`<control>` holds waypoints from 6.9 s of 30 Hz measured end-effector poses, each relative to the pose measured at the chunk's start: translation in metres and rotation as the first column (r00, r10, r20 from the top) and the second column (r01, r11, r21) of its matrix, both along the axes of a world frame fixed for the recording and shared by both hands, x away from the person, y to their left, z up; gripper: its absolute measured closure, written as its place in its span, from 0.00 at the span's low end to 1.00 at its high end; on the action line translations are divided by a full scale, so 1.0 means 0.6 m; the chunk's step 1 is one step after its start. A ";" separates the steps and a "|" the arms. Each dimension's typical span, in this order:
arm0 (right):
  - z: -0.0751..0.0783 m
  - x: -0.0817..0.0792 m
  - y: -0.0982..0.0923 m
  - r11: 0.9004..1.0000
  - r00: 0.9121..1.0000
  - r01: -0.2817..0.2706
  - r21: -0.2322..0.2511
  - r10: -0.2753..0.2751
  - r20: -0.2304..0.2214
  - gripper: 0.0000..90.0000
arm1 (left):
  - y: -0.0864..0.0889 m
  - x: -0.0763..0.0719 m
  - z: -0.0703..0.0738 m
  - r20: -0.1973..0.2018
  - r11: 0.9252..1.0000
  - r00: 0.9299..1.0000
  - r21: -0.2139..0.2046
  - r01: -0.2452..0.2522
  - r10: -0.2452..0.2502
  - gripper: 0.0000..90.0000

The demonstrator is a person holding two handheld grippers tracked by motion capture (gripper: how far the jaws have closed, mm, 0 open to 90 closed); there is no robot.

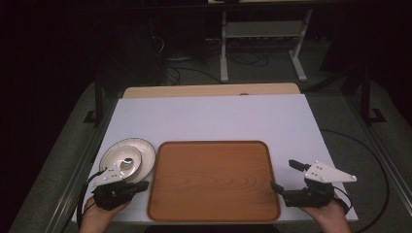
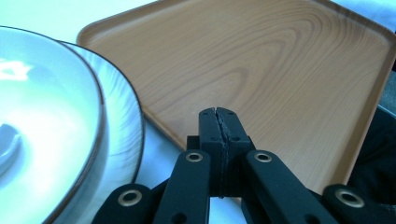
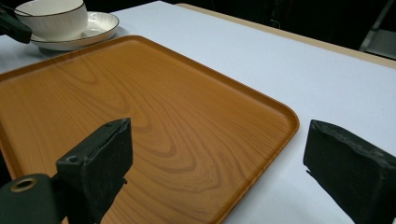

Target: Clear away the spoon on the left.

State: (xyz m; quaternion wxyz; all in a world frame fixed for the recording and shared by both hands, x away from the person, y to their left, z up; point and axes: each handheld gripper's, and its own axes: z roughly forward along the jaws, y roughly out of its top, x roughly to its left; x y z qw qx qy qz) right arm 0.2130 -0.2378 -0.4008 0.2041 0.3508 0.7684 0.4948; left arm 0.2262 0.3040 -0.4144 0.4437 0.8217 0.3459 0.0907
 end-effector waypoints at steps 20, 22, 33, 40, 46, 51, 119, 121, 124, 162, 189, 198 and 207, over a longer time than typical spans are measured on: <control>0.000 0.000 0.000 1.000 1.000 0.000 -0.004 0.000 -0.001 0.09 | 0.045 -0.006 0.013 0.024 0.999 0.998 0.009 -0.053 0.053 0.99; -0.001 0.000 0.000 1.000 1.000 0.000 -0.005 0.000 -0.001 0.09 | 0.049 -0.006 0.015 0.025 0.998 0.998 0.018 -0.056 0.055 0.99; -0.001 0.000 -0.001 1.000 1.000 0.000 -0.006 0.000 -0.002 0.09 | 0.063 -0.008 0.023 0.037 0.996 0.996 0.028 -0.079 0.078 0.99; -0.001 0.000 -0.001 1.000 1.000 0.001 -0.007 -0.001 -0.001 0.09 | 0.080 -0.011 0.028 0.049 0.993 0.993 0.030 -0.113 0.111 0.99; -0.001 0.000 0.000 1.000 1.000 0.001 -0.008 -0.001 -0.002 0.09 | 0.092 -0.012 0.031 0.059 0.990 0.989 0.032 -0.139 0.137 0.99; 0.000 0.000 -0.001 1.000 1.000 0.003 -0.008 -0.003 -0.001 0.09 | 0.099 -0.012 0.033 0.063 0.988 0.987 0.025 -0.149 0.148 0.99; -0.001 0.001 -0.001 1.000 1.000 0.011 -0.014 -0.011 -0.004 0.09 | 0.183 0.055 0.042 0.114 0.942 0.936 0.005 -0.335 0.333 0.99; -0.001 0.001 -0.001 1.000 1.000 0.013 -0.014 -0.013 -0.004 0.09 | 0.181 0.062 0.042 0.115 0.941 0.935 0.001 -0.337 0.335 0.99; 0.000 0.001 -0.001 1.000 1.000 0.014 -0.013 -0.014 -0.004 0.09 | 0.178 0.071 0.043 0.121 0.941 0.935 0.006 -0.337 0.334 0.99; 0.001 0.000 -0.006 1.000 1.000 0.020 -0.013 -0.020 0.000 0.09 | 0.173 0.062 0.041 0.068 0.894 0.892 0.004 -0.448 0.447 0.48; -0.001 0.001 -0.003 1.000 1.000 0.016 -0.018 -0.016 -0.005 0.09 | 0.164 0.101 0.023 0.048 0.899 0.897 -0.030 -0.438 0.439 0.64; -0.001 0.001 -0.003 1.000 1.000 0.017 -0.020 -0.017 -0.007 0.09 | 0.165 0.097 0.027 0.067 0.900 0.897 -0.030 -0.436 0.437 0.73; -0.001 0.001 -0.003 1.000 1.000 0.017 -0.020 -0.017 -0.006 0.09 | 0.164 0.090 0.039 0.084 0.905 0.902 -0.051 -0.421 0.424 0.80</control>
